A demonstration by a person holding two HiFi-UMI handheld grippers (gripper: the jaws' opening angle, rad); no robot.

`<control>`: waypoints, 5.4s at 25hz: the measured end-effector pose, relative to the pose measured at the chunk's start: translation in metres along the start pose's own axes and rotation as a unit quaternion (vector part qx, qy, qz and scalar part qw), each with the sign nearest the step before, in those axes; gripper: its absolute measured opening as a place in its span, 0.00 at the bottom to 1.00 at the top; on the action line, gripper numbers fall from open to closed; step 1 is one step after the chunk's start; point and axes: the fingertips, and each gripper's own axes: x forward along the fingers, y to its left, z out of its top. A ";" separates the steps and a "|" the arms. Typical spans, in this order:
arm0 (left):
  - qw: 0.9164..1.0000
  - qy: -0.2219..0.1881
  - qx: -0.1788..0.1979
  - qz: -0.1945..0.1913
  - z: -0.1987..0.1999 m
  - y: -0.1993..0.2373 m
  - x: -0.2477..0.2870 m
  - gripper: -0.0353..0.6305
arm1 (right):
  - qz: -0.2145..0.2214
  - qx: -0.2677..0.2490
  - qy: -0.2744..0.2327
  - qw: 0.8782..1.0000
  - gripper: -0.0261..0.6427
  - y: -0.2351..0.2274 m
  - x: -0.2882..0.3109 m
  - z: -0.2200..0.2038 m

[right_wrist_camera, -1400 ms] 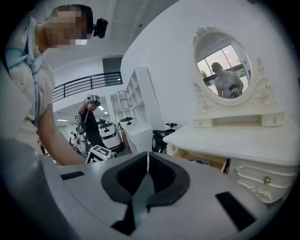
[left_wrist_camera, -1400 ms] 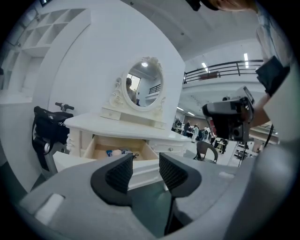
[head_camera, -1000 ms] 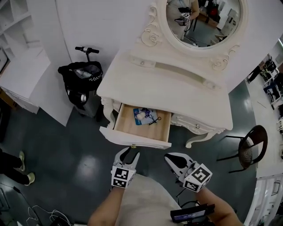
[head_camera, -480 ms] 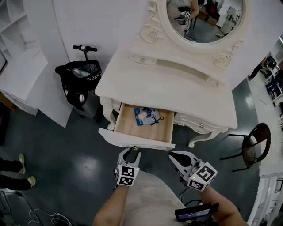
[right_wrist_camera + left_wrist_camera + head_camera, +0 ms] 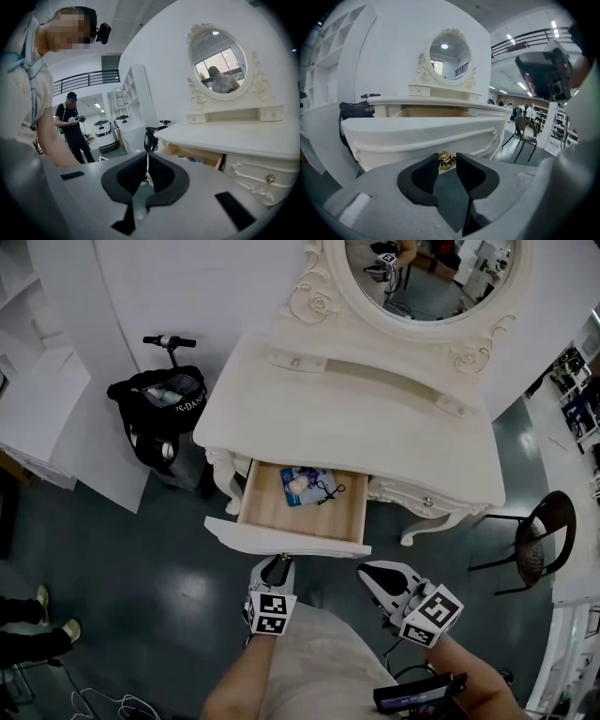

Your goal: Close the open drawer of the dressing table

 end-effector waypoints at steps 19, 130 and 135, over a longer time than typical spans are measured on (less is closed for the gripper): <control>1.000 0.015 -0.012 -0.022 0.028 0.019 0.043 0.22 | -0.023 0.025 0.004 0.999 0.06 -0.025 -0.006 -0.007; 0.973 -0.125 -0.012 -0.193 0.254 -0.071 -0.049 0.21 | -0.097 0.045 -0.024 0.994 0.06 -0.033 -0.058 0.089; 0.966 -0.136 -0.005 -0.221 0.262 -0.087 -0.082 0.16 | -0.101 0.043 -0.022 0.994 0.06 -0.023 -0.070 0.089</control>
